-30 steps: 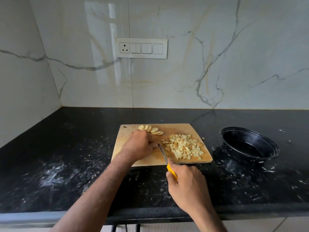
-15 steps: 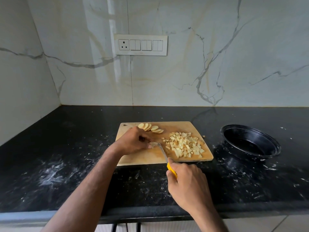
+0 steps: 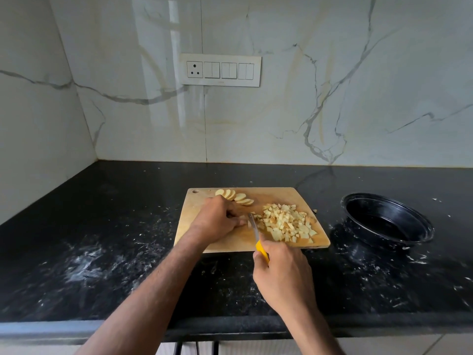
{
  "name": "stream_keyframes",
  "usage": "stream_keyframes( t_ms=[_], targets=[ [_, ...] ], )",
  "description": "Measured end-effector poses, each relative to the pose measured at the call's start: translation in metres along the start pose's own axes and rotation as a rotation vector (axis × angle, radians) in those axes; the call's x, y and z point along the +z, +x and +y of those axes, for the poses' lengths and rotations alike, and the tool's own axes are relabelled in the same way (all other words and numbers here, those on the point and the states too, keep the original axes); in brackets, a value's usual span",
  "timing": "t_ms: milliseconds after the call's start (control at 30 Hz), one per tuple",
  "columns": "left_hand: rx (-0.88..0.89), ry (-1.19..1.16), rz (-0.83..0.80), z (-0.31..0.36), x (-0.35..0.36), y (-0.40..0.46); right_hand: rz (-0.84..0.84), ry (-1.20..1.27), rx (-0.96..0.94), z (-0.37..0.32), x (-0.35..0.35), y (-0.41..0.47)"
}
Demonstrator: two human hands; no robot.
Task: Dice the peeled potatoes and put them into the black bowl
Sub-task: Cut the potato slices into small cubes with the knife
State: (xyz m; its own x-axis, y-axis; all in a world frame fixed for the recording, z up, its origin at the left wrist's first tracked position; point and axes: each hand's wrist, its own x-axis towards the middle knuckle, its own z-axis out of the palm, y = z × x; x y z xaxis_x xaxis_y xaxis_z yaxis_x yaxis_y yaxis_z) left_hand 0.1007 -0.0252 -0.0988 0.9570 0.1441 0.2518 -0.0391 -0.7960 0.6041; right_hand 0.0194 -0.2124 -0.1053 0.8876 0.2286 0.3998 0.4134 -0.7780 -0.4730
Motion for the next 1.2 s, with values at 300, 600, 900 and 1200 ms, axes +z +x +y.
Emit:
stream_keyframes(
  t_ms=[300, 600, 900, 1200],
  targets=[
    [0.023, -0.032, 0.012, -0.003, -0.006, -0.004, -0.035, -0.076, -0.093, -0.006, 0.005, 0.004],
    [-0.009, -0.063, 0.024, 0.000, -0.009, -0.008, -0.031, -0.068, -0.109, -0.004, 0.007, 0.006],
    [0.007, -0.072, -0.002, -0.001, -0.008, -0.005, -0.051, -0.102, -0.090, -0.011, 0.018, 0.023],
    [-0.017, -0.104, 0.070, 0.003, -0.005, -0.010, -0.082, -0.083, -0.100, -0.008, 0.012, 0.028]
  ],
)
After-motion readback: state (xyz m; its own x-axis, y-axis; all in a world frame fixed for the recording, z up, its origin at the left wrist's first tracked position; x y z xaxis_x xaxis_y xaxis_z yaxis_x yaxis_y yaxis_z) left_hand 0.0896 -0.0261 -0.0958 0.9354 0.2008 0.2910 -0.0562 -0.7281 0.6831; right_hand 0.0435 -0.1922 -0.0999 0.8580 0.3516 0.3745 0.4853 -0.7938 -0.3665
